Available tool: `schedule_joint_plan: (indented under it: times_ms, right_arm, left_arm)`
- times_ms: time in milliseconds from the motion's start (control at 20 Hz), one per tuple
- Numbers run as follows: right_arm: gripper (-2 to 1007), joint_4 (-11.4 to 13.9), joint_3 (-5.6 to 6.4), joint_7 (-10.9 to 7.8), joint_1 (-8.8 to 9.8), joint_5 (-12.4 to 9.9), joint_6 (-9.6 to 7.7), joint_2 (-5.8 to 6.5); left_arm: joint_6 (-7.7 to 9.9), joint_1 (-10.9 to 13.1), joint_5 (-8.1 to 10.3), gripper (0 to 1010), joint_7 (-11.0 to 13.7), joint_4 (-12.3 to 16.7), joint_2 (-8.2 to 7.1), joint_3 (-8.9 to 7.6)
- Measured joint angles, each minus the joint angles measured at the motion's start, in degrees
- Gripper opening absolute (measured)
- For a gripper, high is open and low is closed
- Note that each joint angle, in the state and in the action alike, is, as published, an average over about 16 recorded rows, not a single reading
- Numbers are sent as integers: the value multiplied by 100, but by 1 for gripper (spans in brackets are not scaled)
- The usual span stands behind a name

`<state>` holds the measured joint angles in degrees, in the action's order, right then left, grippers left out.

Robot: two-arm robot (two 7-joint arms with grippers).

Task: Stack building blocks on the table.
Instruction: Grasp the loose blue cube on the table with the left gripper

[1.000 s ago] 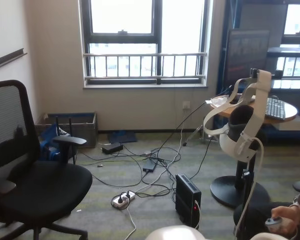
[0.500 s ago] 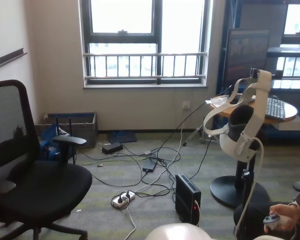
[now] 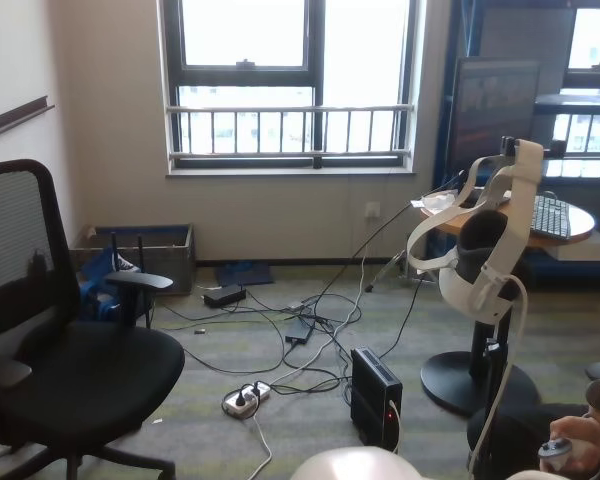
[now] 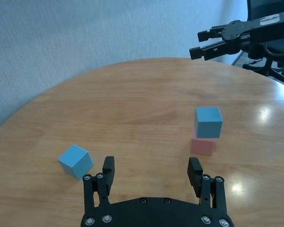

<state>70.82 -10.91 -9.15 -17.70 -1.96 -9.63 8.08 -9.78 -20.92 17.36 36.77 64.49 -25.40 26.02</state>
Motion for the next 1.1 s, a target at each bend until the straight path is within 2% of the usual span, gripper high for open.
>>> schedule_joint_plan:
  times_ms: [500, 1100]
  right_arm:
    - [1005, 30, -12, -6, 18, -8, -3, -5]
    - [1005, 44, -18, -9, 26, -14, -7, -9]
  left_arm:
    - [110, -312, 51, 1000, -24, -426, 225, -31]
    - [302, -668, 159, 1000, -217, -955, 483, -195]
